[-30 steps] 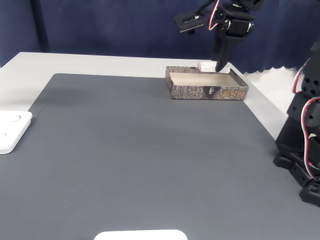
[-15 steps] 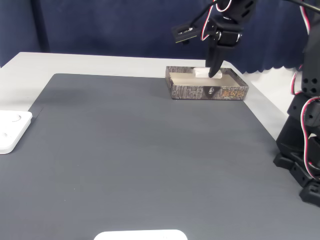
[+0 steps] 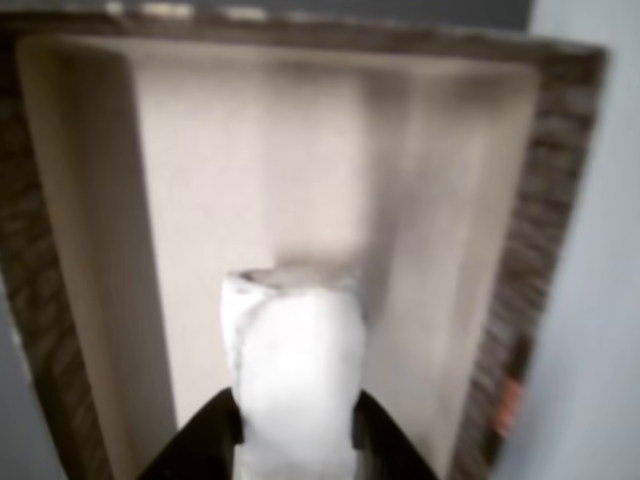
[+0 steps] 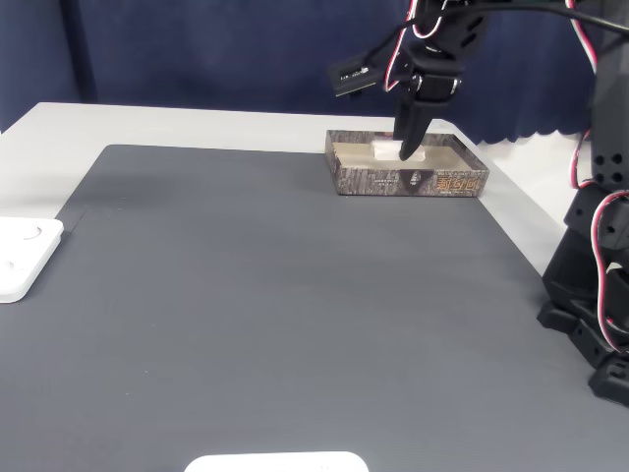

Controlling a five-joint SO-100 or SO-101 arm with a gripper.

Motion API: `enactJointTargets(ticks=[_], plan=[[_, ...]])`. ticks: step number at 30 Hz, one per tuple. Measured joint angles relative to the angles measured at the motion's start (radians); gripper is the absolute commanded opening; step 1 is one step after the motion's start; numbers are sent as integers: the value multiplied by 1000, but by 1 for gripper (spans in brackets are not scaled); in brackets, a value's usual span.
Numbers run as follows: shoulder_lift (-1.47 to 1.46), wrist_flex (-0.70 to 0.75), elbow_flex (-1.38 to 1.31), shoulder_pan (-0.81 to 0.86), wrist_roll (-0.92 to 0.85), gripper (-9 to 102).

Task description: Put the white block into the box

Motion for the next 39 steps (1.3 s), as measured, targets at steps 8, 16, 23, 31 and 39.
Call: enactJointTargets(ticks=[8, 16, 23, 31, 39], plan=[[-25, 0, -44, -2, 0, -2], [-26, 0, -44, -9, -38, 5], [-26, 0, -44, -9, -132, 9], [-43, 0, -44, -9, -143, 14], [-43, -6, -44, -9, -120, 32]])
